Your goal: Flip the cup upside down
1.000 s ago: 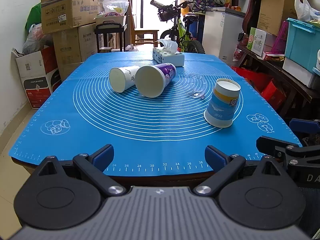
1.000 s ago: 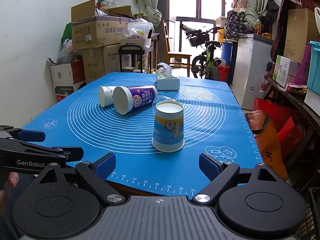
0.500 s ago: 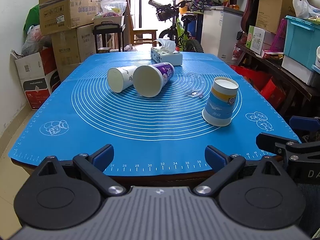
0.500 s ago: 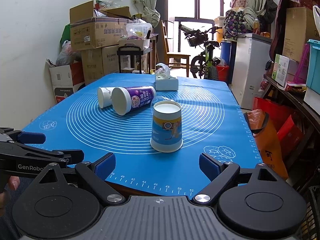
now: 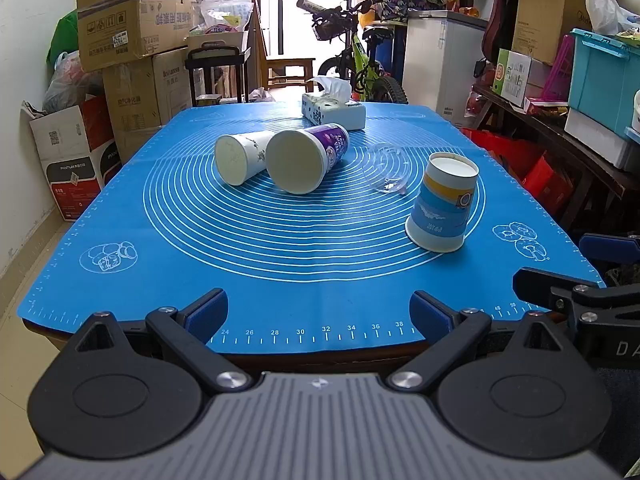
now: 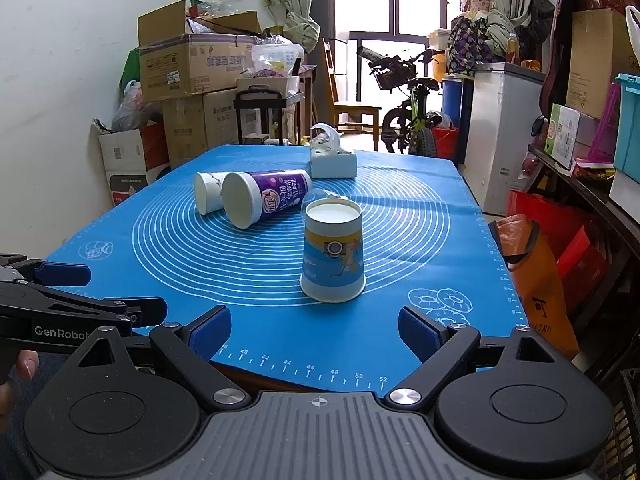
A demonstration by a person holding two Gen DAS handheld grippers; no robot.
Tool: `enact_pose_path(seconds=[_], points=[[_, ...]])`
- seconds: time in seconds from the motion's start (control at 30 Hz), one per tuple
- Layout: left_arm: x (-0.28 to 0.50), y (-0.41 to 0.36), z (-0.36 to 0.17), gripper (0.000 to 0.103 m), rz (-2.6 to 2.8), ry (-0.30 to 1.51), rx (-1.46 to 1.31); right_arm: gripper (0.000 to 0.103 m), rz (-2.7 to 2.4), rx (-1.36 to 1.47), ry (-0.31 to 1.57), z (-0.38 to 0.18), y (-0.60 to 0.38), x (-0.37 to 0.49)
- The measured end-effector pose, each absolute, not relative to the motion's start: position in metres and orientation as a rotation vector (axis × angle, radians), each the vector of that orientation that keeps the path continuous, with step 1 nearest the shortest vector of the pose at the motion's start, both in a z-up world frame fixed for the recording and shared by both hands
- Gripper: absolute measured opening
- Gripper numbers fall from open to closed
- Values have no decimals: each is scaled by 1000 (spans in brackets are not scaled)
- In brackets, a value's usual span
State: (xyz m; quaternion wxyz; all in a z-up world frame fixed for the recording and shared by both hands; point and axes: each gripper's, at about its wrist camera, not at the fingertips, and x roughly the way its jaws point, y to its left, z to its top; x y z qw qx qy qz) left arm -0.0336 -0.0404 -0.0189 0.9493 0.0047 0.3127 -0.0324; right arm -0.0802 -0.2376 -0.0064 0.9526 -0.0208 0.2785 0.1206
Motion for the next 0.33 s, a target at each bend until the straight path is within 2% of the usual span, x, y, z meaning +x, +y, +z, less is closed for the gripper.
enact_pose_path(seconds=[0.33], points=[[-29, -39, -22, 97, -52, 643, 24, 91, 255, -35, 573, -9, -238, -78]])
